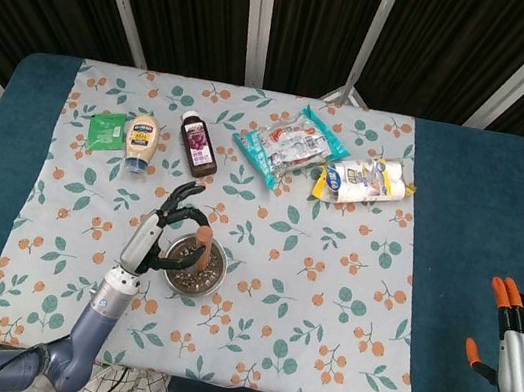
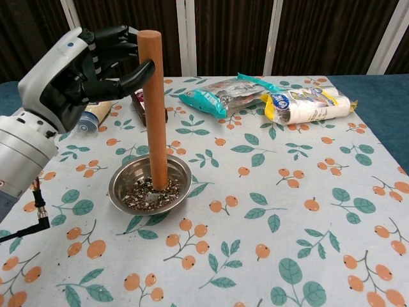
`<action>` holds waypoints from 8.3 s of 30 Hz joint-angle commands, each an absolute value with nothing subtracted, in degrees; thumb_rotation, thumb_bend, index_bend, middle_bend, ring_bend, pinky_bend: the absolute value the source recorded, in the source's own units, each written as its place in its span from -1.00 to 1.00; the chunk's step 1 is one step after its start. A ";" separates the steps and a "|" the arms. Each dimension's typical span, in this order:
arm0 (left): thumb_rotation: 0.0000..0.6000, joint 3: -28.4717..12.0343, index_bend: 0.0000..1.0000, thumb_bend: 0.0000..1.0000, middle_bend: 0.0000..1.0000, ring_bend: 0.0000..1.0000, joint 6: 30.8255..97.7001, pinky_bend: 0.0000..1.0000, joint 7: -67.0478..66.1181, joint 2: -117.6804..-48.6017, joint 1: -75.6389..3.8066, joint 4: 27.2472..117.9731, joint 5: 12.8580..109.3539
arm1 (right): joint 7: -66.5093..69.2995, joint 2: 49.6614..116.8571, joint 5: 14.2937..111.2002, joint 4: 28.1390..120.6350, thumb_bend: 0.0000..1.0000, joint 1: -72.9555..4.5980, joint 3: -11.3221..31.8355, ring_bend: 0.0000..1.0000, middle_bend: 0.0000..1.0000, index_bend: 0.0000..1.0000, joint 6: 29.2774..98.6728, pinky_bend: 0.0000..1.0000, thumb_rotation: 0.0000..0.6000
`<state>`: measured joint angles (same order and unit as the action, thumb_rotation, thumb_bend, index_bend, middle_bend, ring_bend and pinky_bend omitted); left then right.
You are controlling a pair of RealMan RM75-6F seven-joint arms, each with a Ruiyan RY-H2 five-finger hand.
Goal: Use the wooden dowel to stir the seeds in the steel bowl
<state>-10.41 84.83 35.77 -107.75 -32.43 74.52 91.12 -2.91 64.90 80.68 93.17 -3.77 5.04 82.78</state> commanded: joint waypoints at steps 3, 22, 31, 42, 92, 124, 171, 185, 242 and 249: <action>1.00 -10.18 0.30 0.51 0.10 -0.77 85.25 -1.00 37.23 -108.63 -32.67 72.87 91.68 | -3.00 64.97 80.47 93.07 -0.26 -3.80 5.10 -1.00 -1.00 -1.00 82.70 -1.00 1.00; 1.00 -8.99 0.30 0.51 0.11 -0.77 86.17 -0.98 42.68 -111.88 -32.07 63.66 91.48 | -3.42 65.24 79.90 92.83 -0.26 -4.14 5.13 -1.00 -1.00 -1.00 81.91 -1.00 1.00; 1.00 -9.13 0.30 0.51 0.11 -0.77 86.81 -0.98 43.39 -111.93 -32.25 63.08 91.87 | -3.79 65.40 80.11 92.90 -0.26 -4.06 5.08 -1.00 -1.00 -1.00 82.27 -1.00 1.00; 1.00 -9.74 0.30 0.51 0.11 -0.77 87.99 -0.98 39.88 -109.85 -33.22 68.99 93.61 | -3.32 65.23 80.19 93.05 -0.26 -3.96 5.12 -1.00 -1.00 -1.00 82.48 -1.00 1.00; 1.00 -8.18 0.30 0.52 0.11 -0.77 88.15 -0.96 41.61 -111.01 -32.86 62.23 93.72 | -3.73 65.33 79.70 93.27 -0.26 -4.17 5.00 -1.00 -1.00 -1.00 81.78 -1.00 1.00; 1.00 -9.57 0.30 0.52 0.11 -0.77 89.42 -0.96 36.35 -105.68 -33.39 72.99 94.57 | -3.42 65.07 80.17 93.55 -0.26 -3.88 4.81 -1.00 -1.00 -1.00 82.27 -1.00 1.00; 1.00 -5.26 0.30 0.54 0.19 -0.71 76.25 -0.95 13.94 -74.69 -25.67 75.74 86.32 | -2.61 64.14 80.24 94.68 -0.26 -3.50 4.61 -1.00 -1.00 -1.00 82.27 -1.00 1.00; 1.00 -2.26 0.30 0.54 0.20 -0.70 68.73 -0.95 8.43 -82.68 -27.60 67.03 86.48 | -2.78 64.07 80.45 94.71 -0.26 -3.37 4.60 -1.00 -1.00 -1.00 82.61 -1.00 1.00; 1.00 2.20 -0.93 -0.74 -1.00 -1.00 88.12 -1.00 -9.99 -63.40 -10.67 98.38 82.52 | -3.64 64.19 81.40 94.35 -0.26 -3.11 4.69 -1.00 -1.00 -1.00 83.89 -1.00 1.00; 1.00 4.03 -0.96 -0.74 -1.00 -1.00 92.47 -1.00 -7.80 -64.22 -6.05 93.63 85.54 | -3.75 64.55 82.84 93.94 -0.26 -3.23 4.45 -1.00 -1.00 -1.00 84.45 -1.00 1.00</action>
<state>3.65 92.27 -8.33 -64.03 -6.58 94.25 85.27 -3.72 64.49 82.72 94.00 -3.19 4.48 84.38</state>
